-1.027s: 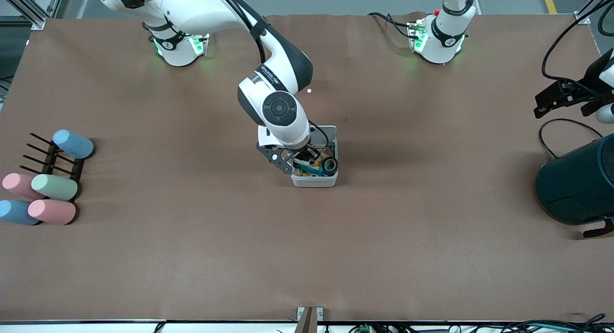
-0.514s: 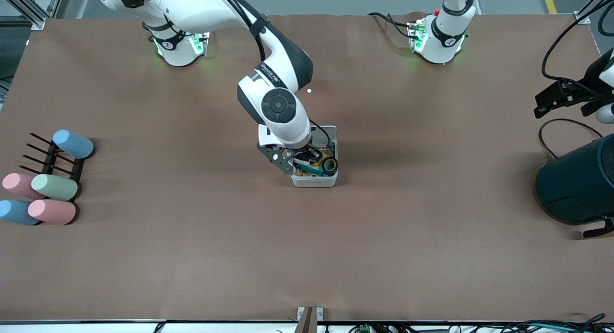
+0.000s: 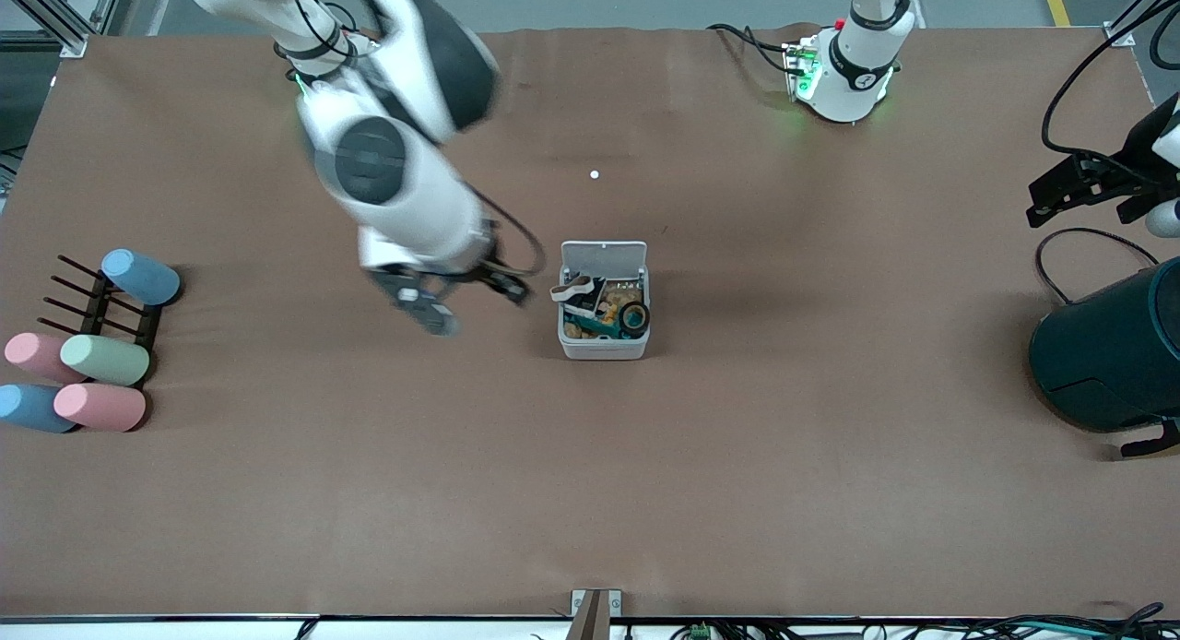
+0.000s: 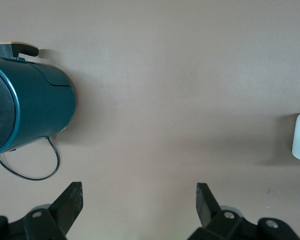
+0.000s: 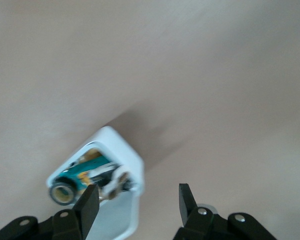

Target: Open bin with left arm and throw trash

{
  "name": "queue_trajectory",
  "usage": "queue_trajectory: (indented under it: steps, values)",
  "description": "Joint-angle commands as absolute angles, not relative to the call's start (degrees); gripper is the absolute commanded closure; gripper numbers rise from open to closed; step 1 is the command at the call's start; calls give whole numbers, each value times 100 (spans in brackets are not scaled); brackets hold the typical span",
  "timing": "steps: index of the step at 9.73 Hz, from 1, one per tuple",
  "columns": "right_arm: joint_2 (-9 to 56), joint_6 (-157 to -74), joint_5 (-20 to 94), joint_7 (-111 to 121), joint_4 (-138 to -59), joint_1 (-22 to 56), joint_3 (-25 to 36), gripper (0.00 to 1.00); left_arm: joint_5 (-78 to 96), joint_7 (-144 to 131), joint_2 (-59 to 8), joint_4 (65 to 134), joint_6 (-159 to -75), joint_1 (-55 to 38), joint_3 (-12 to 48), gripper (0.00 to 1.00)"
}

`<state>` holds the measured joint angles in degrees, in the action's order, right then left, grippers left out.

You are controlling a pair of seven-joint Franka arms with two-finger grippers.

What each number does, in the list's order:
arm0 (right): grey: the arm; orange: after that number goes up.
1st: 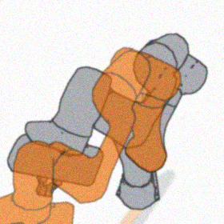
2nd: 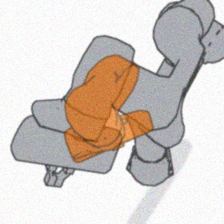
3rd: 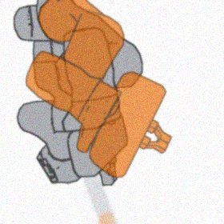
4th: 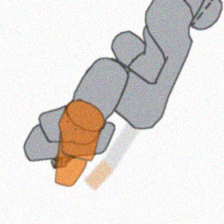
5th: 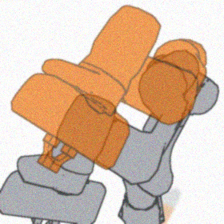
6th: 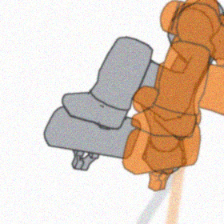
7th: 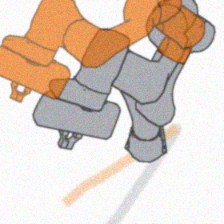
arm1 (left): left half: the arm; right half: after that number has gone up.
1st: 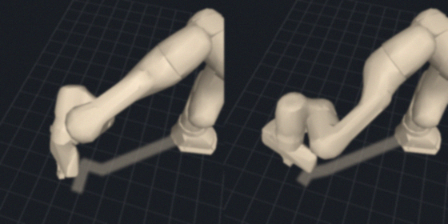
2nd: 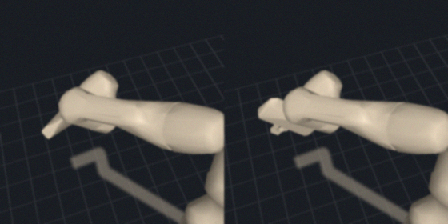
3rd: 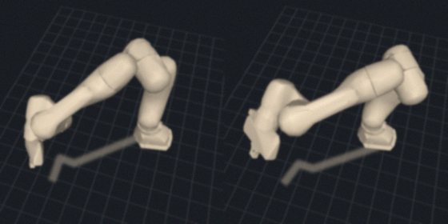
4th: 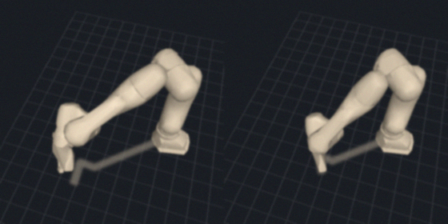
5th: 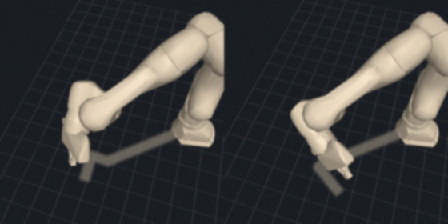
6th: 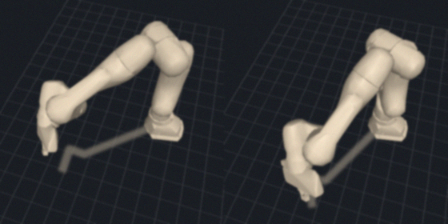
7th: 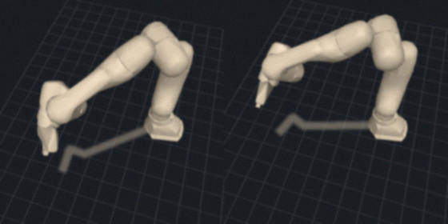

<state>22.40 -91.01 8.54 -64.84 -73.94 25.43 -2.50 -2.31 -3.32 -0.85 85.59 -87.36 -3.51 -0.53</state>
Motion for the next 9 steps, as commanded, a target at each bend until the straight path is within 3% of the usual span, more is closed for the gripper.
queue_trajectory:
  steps: [1, 4, 9]
  values:
    - [1540, -8371, 818, -4921, -7699, 1534, -360, 27, -158, -290, -114, 8464, -8675, -343, -62, 0]
    - [863, -7403, 530, -1618, -7708, -14, -352, 21, -149, -281, -114, 8464, -8675, -343, -62, 0]
    - [89, -7075, -114, 914, -8042, -396, -352, 15, -149, -290, -114, 8464, -8675, -343, -62, 0]
